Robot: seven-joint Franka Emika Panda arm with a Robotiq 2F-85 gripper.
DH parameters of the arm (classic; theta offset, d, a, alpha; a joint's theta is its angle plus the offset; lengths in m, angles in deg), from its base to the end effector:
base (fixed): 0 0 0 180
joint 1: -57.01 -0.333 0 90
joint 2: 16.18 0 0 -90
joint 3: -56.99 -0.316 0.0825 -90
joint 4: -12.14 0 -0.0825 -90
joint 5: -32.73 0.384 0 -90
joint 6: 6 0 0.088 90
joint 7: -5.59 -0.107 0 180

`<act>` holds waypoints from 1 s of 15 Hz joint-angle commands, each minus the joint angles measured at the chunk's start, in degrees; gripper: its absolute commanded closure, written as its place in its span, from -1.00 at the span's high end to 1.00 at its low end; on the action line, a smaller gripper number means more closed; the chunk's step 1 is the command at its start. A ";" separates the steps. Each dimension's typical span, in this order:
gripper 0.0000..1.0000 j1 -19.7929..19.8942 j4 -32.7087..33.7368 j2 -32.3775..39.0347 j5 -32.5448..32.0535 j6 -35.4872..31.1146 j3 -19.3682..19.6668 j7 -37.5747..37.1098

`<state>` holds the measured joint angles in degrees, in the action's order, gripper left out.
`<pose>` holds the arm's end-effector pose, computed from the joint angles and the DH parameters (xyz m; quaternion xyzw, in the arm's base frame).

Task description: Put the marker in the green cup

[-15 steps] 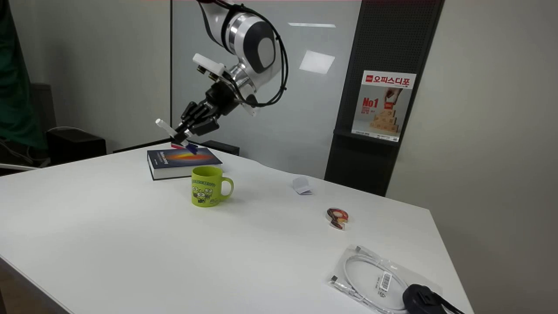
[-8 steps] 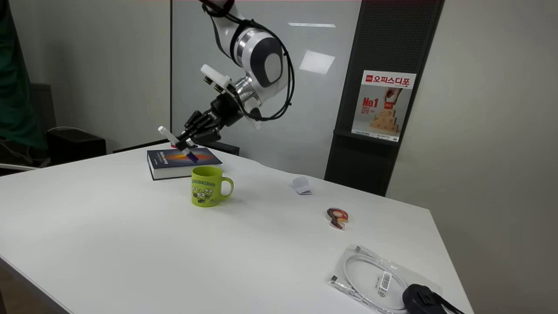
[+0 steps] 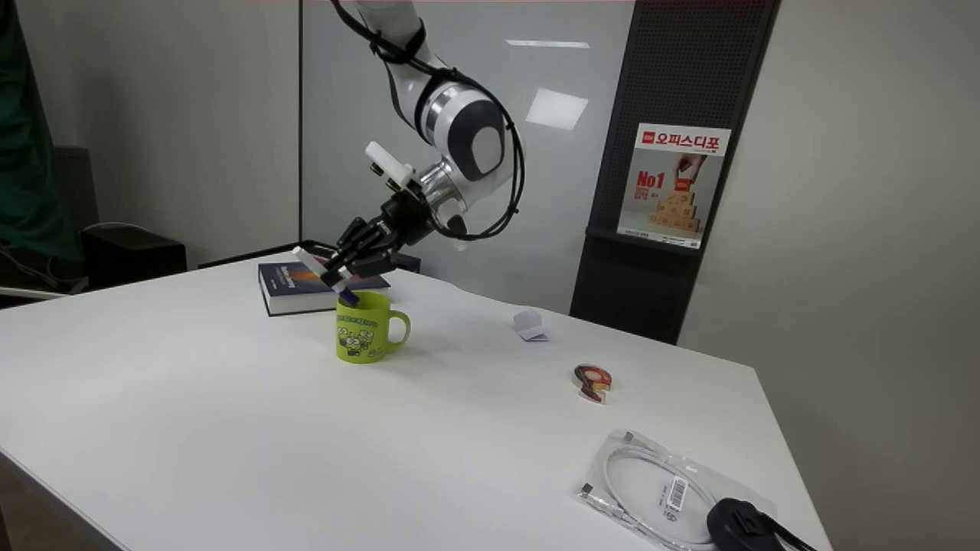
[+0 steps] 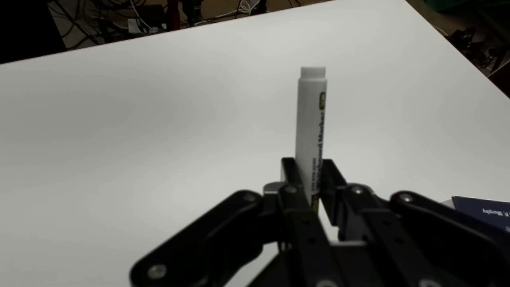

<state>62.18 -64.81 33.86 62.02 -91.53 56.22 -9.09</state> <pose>0.6579 0.0035 0.1813 -0.8792 0.2199 0.3631 0.2165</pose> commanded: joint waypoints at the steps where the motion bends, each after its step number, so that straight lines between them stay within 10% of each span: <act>1: -0.91 1.06 5.37 3.51 1.58 0.01 -0.39 -1.40; 12: -0.91 2.18 12.62 8.59 5.73 -0.70 -1.24 -2.91; 13: -0.35 2.32 13.04 8.96 5.86 -0.31 -1.32 -2.88; 15: -0.01 2.50 13.55 9.49 6.48 -0.22 -1.37 -2.94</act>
<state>63.56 -55.49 40.94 67.49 -93.78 55.87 -9.43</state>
